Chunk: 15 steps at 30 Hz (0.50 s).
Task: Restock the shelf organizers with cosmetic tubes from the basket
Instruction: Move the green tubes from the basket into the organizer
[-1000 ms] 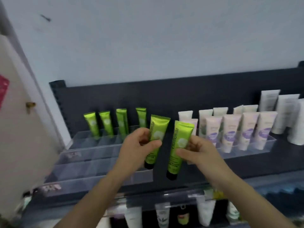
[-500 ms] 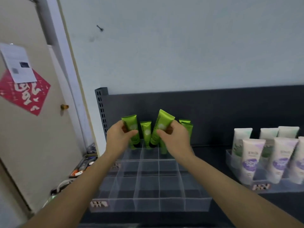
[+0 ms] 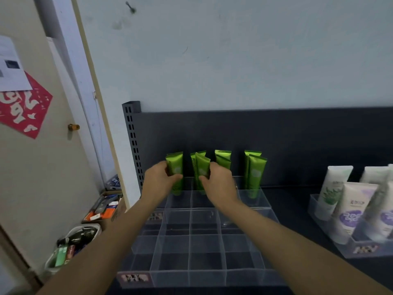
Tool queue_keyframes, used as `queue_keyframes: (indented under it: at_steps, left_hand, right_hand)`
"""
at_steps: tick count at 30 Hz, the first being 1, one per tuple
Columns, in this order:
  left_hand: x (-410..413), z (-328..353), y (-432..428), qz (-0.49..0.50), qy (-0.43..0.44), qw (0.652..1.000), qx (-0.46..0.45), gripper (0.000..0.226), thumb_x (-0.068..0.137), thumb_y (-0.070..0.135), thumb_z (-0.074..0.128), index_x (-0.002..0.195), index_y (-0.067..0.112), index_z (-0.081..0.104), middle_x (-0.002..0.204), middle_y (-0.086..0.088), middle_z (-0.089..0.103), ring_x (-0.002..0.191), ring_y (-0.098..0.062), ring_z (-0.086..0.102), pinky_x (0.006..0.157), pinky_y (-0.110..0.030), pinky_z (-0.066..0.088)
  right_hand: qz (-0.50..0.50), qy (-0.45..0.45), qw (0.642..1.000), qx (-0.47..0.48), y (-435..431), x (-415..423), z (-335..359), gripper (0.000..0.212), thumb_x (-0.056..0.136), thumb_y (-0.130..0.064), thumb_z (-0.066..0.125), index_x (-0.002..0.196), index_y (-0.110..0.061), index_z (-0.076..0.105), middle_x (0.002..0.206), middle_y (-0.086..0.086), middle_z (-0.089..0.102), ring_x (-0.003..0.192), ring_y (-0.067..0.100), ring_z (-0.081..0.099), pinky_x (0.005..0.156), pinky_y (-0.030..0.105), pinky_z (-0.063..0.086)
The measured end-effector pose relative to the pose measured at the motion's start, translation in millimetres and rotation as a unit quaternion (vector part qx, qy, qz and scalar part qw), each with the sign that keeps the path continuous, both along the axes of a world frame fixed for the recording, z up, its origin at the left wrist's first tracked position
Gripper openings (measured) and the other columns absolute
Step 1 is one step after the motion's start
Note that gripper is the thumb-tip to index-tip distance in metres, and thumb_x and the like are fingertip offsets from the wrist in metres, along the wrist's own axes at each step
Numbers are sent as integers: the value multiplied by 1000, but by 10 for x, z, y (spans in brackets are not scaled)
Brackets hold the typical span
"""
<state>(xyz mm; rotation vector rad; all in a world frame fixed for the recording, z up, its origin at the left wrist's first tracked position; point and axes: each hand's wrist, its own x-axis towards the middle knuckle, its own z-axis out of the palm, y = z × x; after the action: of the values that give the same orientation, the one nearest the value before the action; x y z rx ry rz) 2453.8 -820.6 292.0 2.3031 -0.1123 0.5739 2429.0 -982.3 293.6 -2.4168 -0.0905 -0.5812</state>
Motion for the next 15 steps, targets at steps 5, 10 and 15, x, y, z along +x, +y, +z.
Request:
queue_keyframes:
  at_steps: [5, 10, 15]
  left_hand:
    - [26, -83, 59, -5, 35, 999, 10, 19, 77, 25, 76, 77, 12, 62, 66, 5, 58, 61, -7, 53, 49, -20, 33]
    - [1, -42, 87, 9, 51, 998, 26, 27, 76, 30, 77, 81, 9, 60, 71, 1, 58, 66, -14, 54, 49, -21, 32]
    - [-119, 19, 84, 44, -12, 999, 29, 57, 73, 36, 78, 115, 8, 52, 106, -6, 55, 92, -18, 50, 73, -27, 40]
  right_hand:
    - [-4, 31, 999, -38, 38, 45, -18, 12, 91, -15, 58, 93, -5, 53, 94, 14, 65, 85, 28, 63, 61, 30, 44]
    - [-5, 51, 998, -38, 48, 0, 12, 13, 92, -15, 57, 94, -3, 53, 96, 16, 65, 89, 29, 64, 61, 29, 42]
    - [4, 43, 999, -26, -52, -177, 24, 19, 91, -19, 60, 85, -10, 44, 91, 15, 63, 84, 28, 62, 61, 30, 42]
